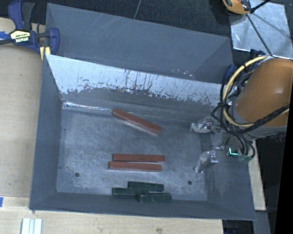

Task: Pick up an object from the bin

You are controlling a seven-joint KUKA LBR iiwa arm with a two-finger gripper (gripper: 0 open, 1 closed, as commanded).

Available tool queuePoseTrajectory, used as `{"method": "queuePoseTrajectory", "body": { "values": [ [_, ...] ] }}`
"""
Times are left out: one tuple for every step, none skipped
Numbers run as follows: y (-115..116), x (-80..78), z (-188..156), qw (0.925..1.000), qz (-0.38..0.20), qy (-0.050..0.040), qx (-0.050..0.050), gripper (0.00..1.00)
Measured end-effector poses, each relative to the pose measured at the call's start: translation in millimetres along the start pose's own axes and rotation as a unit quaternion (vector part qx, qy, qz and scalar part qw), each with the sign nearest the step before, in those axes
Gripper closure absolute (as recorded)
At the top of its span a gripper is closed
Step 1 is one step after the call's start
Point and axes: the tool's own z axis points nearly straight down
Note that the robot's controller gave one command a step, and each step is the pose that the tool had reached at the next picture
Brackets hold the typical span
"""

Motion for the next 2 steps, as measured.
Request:
{"method": "queuePoseTrajectory", "body": {
  "values": [
    [0,-1.8,-4,1.0000,-0.001,-0.0040,0.001,0.00],
    [51,-5.1,63,1.0000,-0.006,-0.0063,0.001,0.00]
  ]
}}
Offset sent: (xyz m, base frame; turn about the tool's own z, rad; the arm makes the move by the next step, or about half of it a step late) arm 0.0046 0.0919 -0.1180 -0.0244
